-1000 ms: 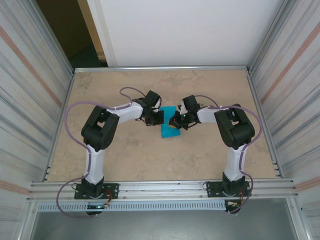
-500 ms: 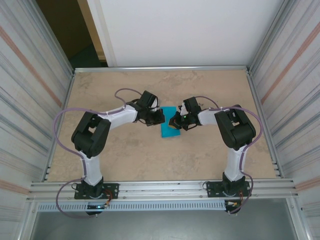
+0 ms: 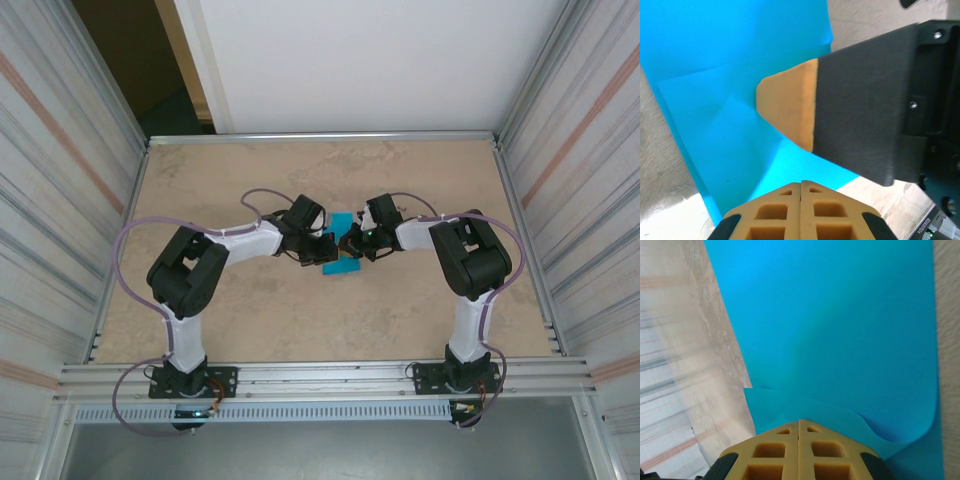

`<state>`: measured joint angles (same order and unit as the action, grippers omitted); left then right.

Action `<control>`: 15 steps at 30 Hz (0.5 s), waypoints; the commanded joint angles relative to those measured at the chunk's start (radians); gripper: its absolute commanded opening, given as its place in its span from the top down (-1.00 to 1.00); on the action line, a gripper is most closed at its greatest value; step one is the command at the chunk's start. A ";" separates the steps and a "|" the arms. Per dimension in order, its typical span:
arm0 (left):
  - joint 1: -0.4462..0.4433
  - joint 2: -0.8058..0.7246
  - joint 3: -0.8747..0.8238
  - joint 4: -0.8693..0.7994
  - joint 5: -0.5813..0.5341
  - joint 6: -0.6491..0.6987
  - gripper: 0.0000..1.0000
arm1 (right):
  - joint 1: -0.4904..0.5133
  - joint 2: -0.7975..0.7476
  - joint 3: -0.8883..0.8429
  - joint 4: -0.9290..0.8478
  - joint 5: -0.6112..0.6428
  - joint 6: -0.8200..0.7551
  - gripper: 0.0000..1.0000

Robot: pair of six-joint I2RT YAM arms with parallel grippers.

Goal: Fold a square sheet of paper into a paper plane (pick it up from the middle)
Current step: Fold the triangle a second time at the center of the table.

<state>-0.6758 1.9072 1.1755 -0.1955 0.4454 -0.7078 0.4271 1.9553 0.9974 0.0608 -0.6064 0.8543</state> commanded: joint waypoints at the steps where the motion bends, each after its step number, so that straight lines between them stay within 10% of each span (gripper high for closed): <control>1: -0.013 0.012 -0.020 0.004 -0.001 -0.009 1.00 | -0.010 0.066 -0.045 -0.113 0.120 0.019 1.00; 15: -0.013 0.046 -0.019 -0.010 -0.039 0.005 1.00 | -0.011 0.069 -0.043 -0.124 0.123 0.018 1.00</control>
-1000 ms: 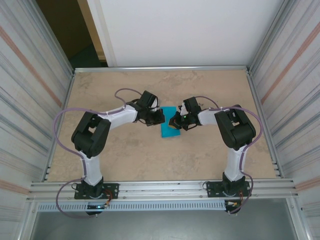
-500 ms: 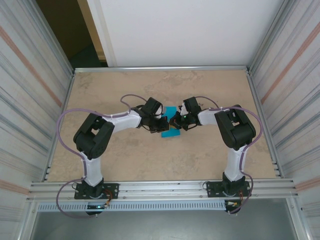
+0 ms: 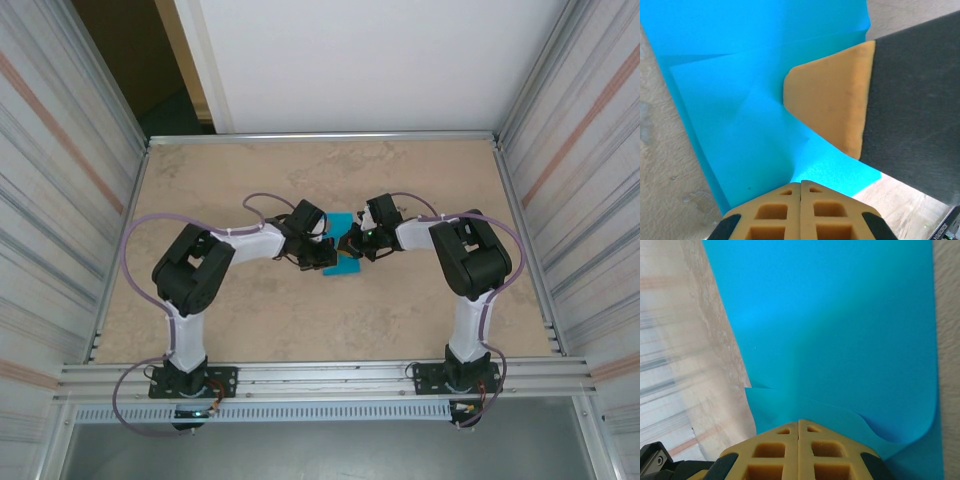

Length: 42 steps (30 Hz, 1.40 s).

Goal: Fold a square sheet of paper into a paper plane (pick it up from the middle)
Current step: Fold the triangle a second time at the center of the table.

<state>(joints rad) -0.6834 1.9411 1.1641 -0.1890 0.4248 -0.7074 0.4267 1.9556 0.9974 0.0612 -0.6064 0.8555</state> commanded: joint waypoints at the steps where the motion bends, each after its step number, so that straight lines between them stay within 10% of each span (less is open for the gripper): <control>1: -0.006 0.012 -0.008 -0.017 -0.022 0.006 1.00 | -0.011 0.069 -0.043 -0.124 0.124 0.016 1.00; 42: 0.035 -0.024 -0.075 -0.027 0.028 0.021 1.00 | -0.013 0.093 -0.032 -0.195 0.188 -0.001 1.00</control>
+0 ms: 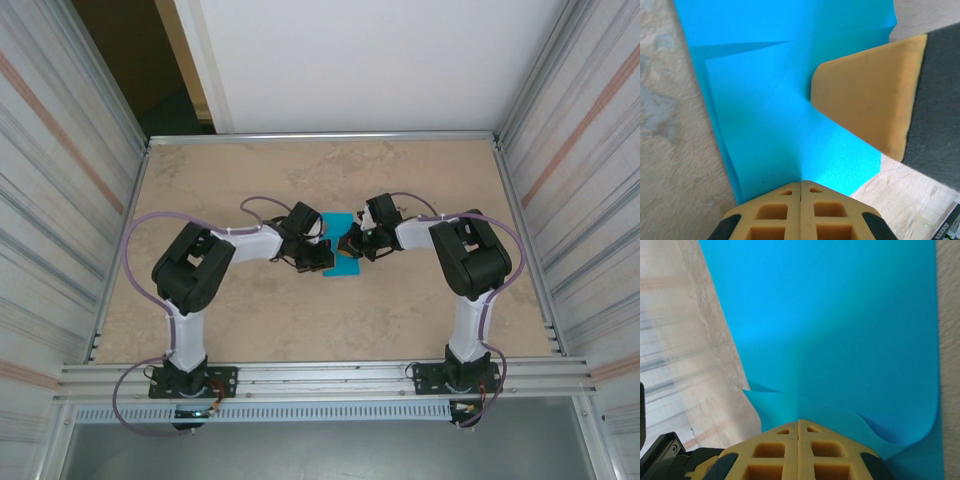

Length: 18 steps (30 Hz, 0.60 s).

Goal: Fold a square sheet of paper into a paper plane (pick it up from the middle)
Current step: Fold the triangle a second time at the center of the table.

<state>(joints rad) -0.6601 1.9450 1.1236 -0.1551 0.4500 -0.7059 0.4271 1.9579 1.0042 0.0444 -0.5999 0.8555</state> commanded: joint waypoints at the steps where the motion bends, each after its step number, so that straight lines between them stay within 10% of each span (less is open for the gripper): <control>1: 0.011 -0.030 -0.041 -0.062 0.007 0.019 1.00 | -0.014 0.091 -0.038 -0.178 0.182 -0.001 1.00; 18: 0.011 -0.143 -0.111 -0.209 -0.025 0.116 1.00 | -0.015 0.094 -0.036 -0.181 0.183 0.005 1.00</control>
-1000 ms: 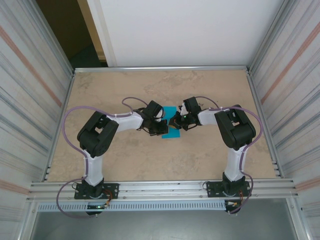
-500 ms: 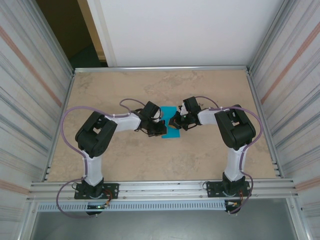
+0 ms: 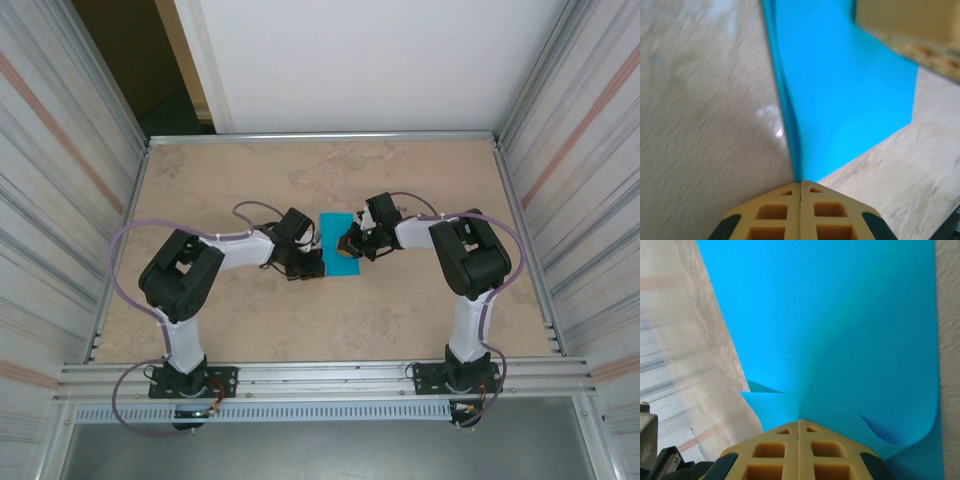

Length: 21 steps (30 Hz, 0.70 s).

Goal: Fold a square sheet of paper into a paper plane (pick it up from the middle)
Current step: Fold the triangle a second time at the center of the table.

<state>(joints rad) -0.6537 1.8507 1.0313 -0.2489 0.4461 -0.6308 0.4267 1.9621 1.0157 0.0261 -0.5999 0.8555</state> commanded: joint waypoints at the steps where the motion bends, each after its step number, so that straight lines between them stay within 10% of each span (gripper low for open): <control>1: 0.005 -0.064 -0.017 -0.109 -0.026 0.040 1.00 | -0.014 0.089 -0.049 -0.163 0.184 0.006 1.00; 21: -0.001 0.050 0.095 0.048 -0.042 -0.064 1.00 | -0.015 0.078 -0.047 -0.152 0.167 0.019 1.00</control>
<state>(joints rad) -0.6537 1.8874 1.1046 -0.1699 0.4217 -0.6884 0.4267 1.9617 1.0153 0.0265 -0.6006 0.8558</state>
